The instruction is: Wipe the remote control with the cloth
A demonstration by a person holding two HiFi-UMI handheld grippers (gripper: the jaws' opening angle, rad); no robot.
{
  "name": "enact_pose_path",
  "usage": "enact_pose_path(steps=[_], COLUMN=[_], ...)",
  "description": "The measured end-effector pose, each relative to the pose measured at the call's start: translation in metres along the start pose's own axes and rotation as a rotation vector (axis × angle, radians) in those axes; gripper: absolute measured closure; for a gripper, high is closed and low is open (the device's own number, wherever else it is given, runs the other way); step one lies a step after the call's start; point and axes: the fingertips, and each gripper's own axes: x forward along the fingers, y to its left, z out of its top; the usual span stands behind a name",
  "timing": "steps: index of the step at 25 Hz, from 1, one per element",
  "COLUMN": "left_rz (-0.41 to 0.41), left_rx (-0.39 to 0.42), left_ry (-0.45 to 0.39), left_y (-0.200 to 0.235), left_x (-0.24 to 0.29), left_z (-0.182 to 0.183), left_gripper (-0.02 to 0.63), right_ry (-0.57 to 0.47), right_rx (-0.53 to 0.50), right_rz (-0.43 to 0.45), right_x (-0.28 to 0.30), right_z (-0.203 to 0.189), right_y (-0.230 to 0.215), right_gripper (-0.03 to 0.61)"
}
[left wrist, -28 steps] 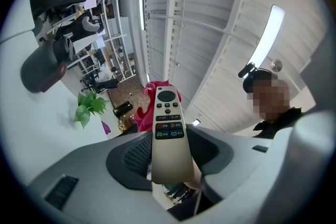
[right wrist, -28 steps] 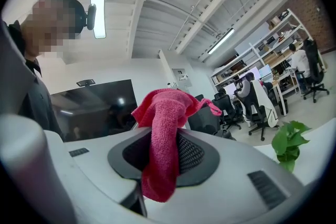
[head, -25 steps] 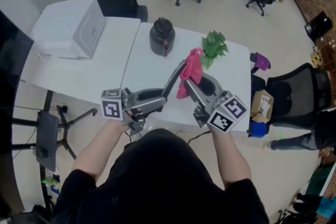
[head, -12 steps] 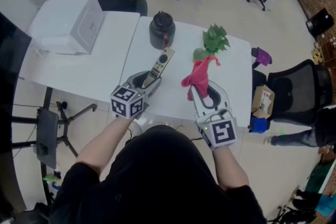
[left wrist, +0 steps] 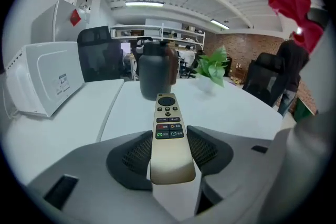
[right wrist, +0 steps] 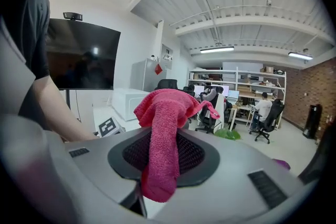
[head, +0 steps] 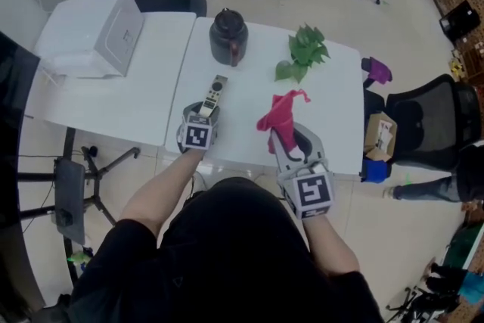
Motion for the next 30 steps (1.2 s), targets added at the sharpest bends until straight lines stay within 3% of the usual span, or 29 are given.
enact_pose_path(steps=[4, 12, 26, 30], left_rz=[0.043, 0.048, 0.043, 0.041], left_rx=[0.027, 0.001, 0.021, 0.001], left_ry=[0.110, 0.169, 0.209, 0.200], left_y=[0.007, 0.010, 0.007, 0.008], left_x=[0.021, 0.037, 0.044, 0.040], left_z=[-0.029, -0.053, -0.064, -0.067], left_gripper=[0.403, 0.403, 0.397, 0.362], right_ry=[0.015, 0.053, 0.069, 0.064], right_rx=[0.003, 0.017, 0.023, 0.023], right_rz=[0.007, -0.006, -0.013, -0.005], right_x=[-0.003, -0.008, -0.009, -0.008], right_z=[-0.004, -0.012, -0.011, -0.010], right_y=[0.006, 0.005, 0.005, 0.005], right_gripper=[0.462, 0.462, 0.462, 0.462])
